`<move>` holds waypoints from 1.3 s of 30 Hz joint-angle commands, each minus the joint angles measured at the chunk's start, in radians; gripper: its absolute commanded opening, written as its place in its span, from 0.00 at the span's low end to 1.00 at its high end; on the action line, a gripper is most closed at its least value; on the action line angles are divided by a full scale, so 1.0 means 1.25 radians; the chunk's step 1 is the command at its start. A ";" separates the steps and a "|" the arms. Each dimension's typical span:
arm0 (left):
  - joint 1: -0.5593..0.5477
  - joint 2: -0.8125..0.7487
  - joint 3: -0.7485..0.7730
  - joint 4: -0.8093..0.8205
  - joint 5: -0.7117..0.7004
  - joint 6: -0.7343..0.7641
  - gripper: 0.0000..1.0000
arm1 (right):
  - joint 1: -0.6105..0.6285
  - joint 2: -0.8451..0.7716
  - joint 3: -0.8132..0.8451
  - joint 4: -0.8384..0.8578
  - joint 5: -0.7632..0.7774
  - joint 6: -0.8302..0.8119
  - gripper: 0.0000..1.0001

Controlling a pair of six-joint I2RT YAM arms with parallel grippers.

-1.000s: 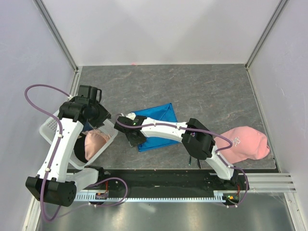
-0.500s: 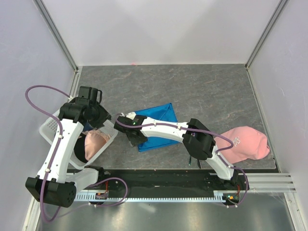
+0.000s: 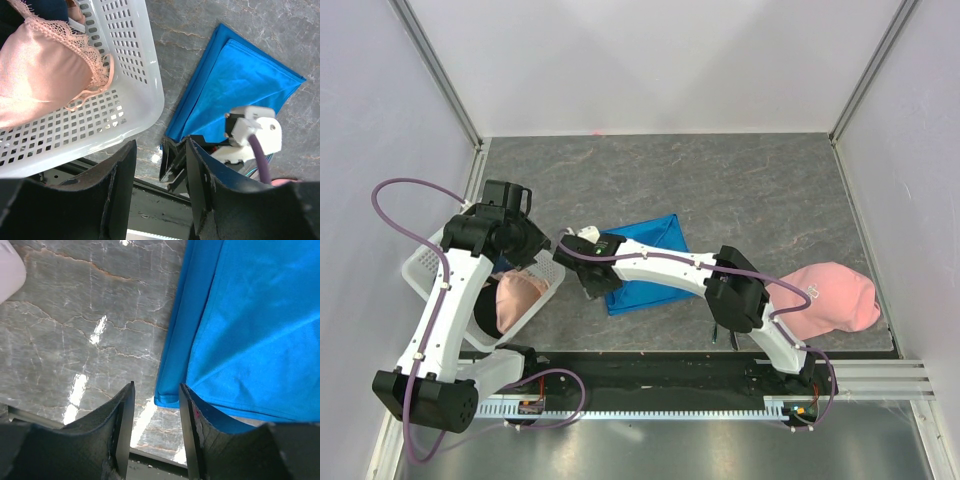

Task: Fold the napkin into a case and place the utensils inside
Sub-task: Smooth out the upper triangle-folded napkin at the center of the board.

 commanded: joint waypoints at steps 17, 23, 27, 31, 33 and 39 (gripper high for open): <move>-0.002 -0.017 -0.005 -0.001 -0.009 -0.025 0.53 | -0.012 0.006 -0.057 0.045 -0.028 -0.015 0.47; -0.001 -0.015 -0.007 0.003 -0.006 -0.025 0.53 | -0.012 0.017 -0.088 0.058 -0.034 -0.015 0.46; -0.001 -0.013 -0.018 0.013 -0.004 -0.028 0.53 | -0.011 0.023 -0.097 0.061 -0.031 -0.023 0.46; -0.001 -0.002 -0.020 0.019 0.009 -0.030 0.53 | -0.008 0.034 -0.110 0.066 -0.034 -0.025 0.41; -0.001 0.008 -0.019 0.018 0.009 -0.029 0.53 | -0.004 0.036 -0.111 0.066 -0.031 -0.026 0.35; -0.001 0.055 -0.036 0.072 0.079 0.041 0.56 | -0.006 0.015 -0.134 0.065 -0.027 -0.041 0.09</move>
